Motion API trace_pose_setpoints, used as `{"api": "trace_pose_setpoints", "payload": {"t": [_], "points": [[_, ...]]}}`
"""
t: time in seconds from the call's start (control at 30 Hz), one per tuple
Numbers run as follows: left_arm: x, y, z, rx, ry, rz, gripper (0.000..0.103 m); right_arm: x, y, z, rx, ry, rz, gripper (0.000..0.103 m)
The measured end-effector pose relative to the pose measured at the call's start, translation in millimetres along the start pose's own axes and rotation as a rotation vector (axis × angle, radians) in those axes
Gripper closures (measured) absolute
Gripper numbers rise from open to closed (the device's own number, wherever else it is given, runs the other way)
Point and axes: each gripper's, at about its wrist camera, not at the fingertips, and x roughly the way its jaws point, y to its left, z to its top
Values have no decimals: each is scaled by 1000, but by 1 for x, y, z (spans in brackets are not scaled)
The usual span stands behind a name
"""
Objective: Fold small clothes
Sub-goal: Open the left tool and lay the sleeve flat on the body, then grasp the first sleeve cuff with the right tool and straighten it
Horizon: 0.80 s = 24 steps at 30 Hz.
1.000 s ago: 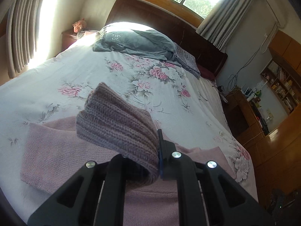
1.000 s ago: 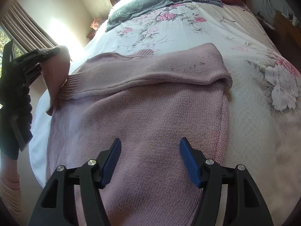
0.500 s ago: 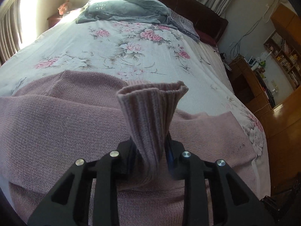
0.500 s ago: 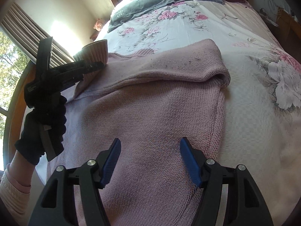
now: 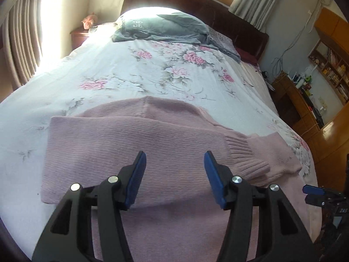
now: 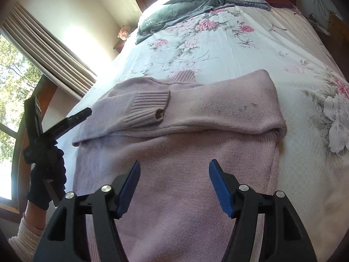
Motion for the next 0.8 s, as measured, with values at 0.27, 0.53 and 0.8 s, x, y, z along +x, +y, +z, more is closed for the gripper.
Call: {"api": "trace_pose_setpoints", "payload": {"t": [0.27, 0.53, 0.8], "points": [[20, 46, -15, -38, 117, 24, 47, 76, 10, 67, 97, 151, 76, 39], [-26, 69, -16, -149, 7, 1, 40, 125, 1, 80, 231, 243, 196, 52], [-24, 76, -21, -194, 19, 30, 40, 111, 11, 86, 193, 180, 247, 89]]}}
